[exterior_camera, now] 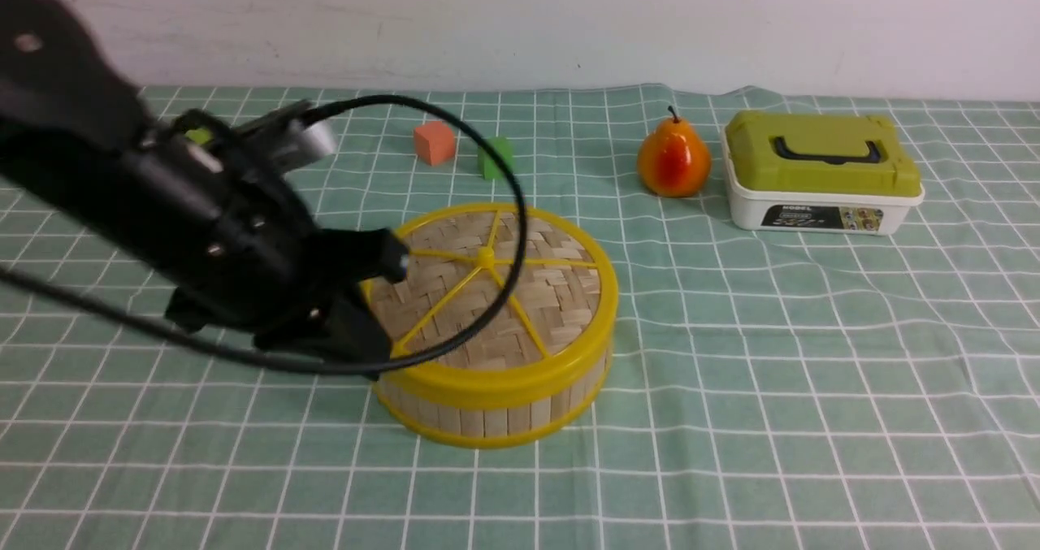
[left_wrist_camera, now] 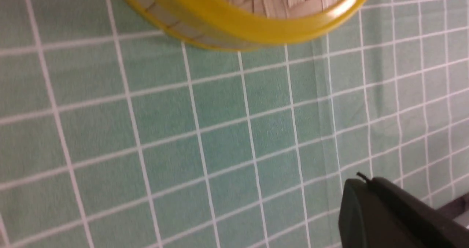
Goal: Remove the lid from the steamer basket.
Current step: Use the left arm to lift the lid of the steamer
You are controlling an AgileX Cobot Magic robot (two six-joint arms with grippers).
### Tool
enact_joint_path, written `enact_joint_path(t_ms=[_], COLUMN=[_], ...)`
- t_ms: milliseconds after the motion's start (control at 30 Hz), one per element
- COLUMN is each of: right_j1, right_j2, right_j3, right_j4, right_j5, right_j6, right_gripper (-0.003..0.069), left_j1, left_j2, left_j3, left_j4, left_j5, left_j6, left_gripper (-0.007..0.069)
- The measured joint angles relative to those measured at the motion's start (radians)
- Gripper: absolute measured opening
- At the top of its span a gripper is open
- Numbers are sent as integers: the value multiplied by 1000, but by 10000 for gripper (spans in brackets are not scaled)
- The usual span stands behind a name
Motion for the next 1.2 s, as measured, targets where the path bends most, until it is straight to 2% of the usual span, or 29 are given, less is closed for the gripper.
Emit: enact_joint_path(t_ms=[133, 367, 533, 600, 633, 833, 1200], right_j1=[0, 0, 0, 0, 0, 0, 0], right_j2=[0, 0, 0, 0, 0, 0, 0], right_j3=[0, 0, 0, 0, 0, 0, 0], right_j4=[0, 0, 0, 0, 0, 0, 0], right_j5=[0, 0, 0, 0, 0, 0, 0], right_j6=[0, 0, 0, 0, 0, 0, 0], right_gripper=[241, 241, 241, 241, 241, 241, 241], left_j1=[-85, -152, -193, -198, -205, -207, -207], left_j2=[173, 456, 635, 653, 668, 669, 721], left_j3=[-225, -612, -851, -878, -895, -908, -909], left_j4=[155, 384, 523, 530, 528, 532, 588], left_j5=[46, 176, 182, 182, 183, 192, 193], left_j6=[-114, -257, -330, -333, -334, -336, -337], left_gripper=[-13, -9, 67, 90, 134, 263, 291])
